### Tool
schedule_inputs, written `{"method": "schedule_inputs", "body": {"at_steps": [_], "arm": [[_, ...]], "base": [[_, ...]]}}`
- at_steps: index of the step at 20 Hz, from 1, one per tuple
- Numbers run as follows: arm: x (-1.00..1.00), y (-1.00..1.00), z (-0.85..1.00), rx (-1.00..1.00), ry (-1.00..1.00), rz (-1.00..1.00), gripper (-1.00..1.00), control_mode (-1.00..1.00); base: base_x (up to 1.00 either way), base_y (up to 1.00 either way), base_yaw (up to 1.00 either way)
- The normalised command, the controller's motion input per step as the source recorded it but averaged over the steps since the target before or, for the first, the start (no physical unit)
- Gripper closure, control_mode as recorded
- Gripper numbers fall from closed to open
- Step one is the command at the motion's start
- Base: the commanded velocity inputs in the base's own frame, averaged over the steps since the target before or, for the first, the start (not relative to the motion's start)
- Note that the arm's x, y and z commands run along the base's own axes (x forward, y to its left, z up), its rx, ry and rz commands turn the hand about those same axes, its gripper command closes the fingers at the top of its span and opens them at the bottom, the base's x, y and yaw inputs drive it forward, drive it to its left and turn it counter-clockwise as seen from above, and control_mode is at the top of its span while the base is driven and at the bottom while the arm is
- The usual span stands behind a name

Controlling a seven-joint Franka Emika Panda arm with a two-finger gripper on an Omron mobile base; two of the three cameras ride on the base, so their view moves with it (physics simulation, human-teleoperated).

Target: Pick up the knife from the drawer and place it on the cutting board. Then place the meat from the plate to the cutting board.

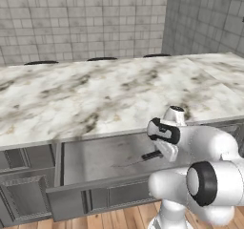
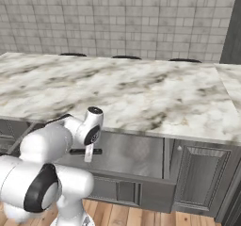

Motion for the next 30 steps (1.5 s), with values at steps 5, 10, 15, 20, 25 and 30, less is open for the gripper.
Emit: {"method": "schedule_inputs", "body": {"at_steps": [5,10,15,20,25,30], "arm": [[-0.36,0.0,1.0,0.0,0.0,0.02,1.0,-1.0],[-0.49,0.0,1.0,0.0,0.0,0.0,1.0,-1.0],[-0.49,0.0,0.94,0.0,0.0,0.0,1.0,-1.0],[-0.25,0.07,0.58,0.0,0.0,0.0,1.0,-1.0],[0.0,0.02,0.0,0.0,0.0,0.0,1.0,-1.0],[-0.57,0.0,0.0,0.0,-0.18,-0.02,1.0,-1.0]], "base": [[0.0,0.0,0.0],[0.0,0.0,0.0],[0.0,0.0,0.0],[0.0,0.0,0.0],[0.0,0.0,0.0],[0.0,0.0,0.0]]}}
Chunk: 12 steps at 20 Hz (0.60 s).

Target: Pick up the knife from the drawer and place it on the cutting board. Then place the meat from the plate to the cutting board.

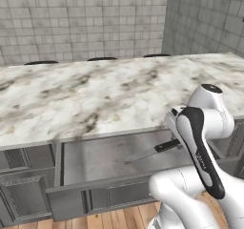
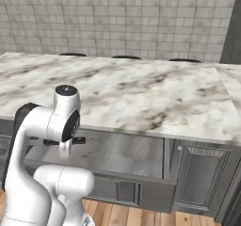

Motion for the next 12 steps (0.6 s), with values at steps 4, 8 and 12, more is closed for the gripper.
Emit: {"method": "schedule_inputs", "body": {"at_steps": [4,8,12], "arm": [[-1.0,0.0,0.0,0.0,-0.27,-0.08,1.0,-1.0],[-0.25,0.0,0.0,0.0,-0.06,-0.02,1.0,1.0],[0.0,0.0,0.0,0.0,0.0,0.0,1.0,1.0]], "base": [[0.0,0.0,0.0],[-0.75,0.0,-0.08],[-0.93,0.0,-0.18]]}}
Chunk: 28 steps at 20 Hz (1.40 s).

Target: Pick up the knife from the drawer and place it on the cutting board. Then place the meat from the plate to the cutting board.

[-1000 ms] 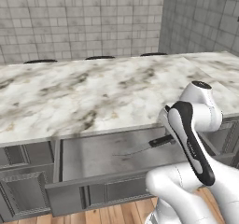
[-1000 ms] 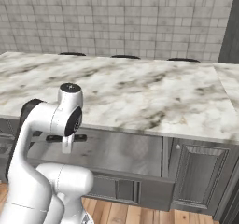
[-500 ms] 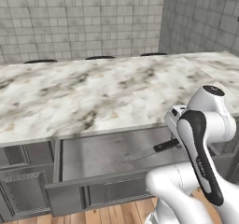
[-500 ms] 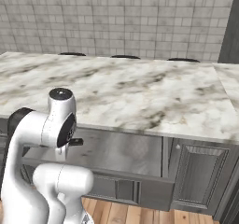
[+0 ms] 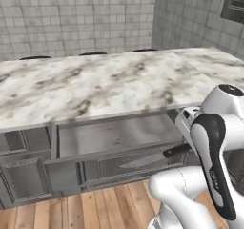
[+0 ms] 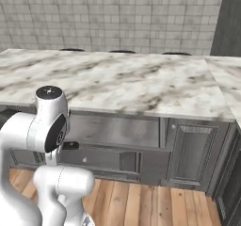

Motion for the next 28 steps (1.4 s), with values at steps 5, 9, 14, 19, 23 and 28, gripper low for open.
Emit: {"method": "schedule_inputs", "body": {"at_steps": [5,9,14,19,23,28], "arm": [[0.0,0.0,0.0,0.0,0.0,0.0,1.0,1.0],[0.0,0.0,0.0,0.0,0.0,0.0,1.0,1.0],[0.0,0.0,0.0,0.0,0.0,0.0,1.0,1.0],[0.0,0.0,0.0,0.0,0.0,0.0,1.0,1.0],[0.0,0.0,0.0,0.0,0.0,0.0,1.0,1.0],[0.0,0.0,0.0,0.0,0.0,0.0,1.0,1.0]], "base": [[-0.67,0.02,-0.28],[-0.46,0.15,-0.37],[-0.3,0.16,-0.43],[-0.12,0.08,-0.45],[0.0,0.0,-0.41],[-0.01,-0.08,-0.43]]}}
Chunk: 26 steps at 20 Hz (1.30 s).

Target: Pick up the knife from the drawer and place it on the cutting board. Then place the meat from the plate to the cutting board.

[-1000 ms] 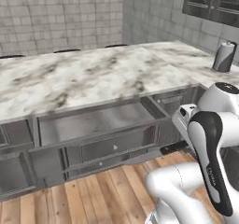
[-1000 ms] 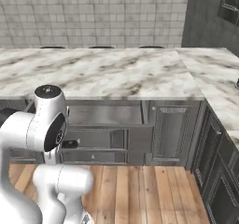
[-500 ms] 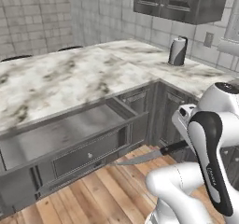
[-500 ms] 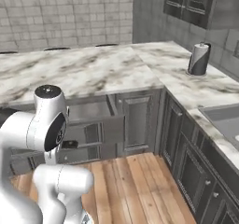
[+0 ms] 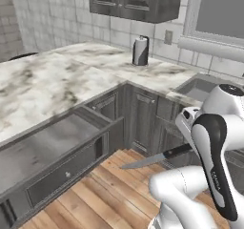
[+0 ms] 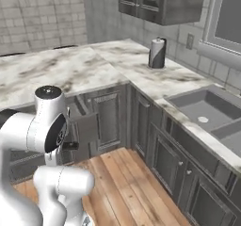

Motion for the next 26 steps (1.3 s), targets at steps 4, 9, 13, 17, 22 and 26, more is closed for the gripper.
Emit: {"method": "schedule_inputs", "body": {"at_steps": [4,9,13,17,22,26], "arm": [[0.0,0.0,0.0,0.0,0.0,0.0,1.0,1.0],[0.0,0.0,0.0,0.0,0.0,0.0,1.0,1.0],[0.0,0.0,0.0,0.0,0.0,0.0,1.0,1.0],[0.0,0.0,0.0,0.0,0.0,0.0,1.0,1.0],[0.0,0.0,0.0,0.0,0.0,0.0,1.0,1.0],[0.0,0.0,0.0,0.0,0.0,0.0,1.0,1.0]], "base": [[-0.06,-0.02,-0.51],[-0.06,0.0,-0.56],[-0.06,0.0,-0.58],[-0.05,0.0,-0.6],[0.02,-0.31,-0.45],[0.11,-0.6,-0.25]]}}
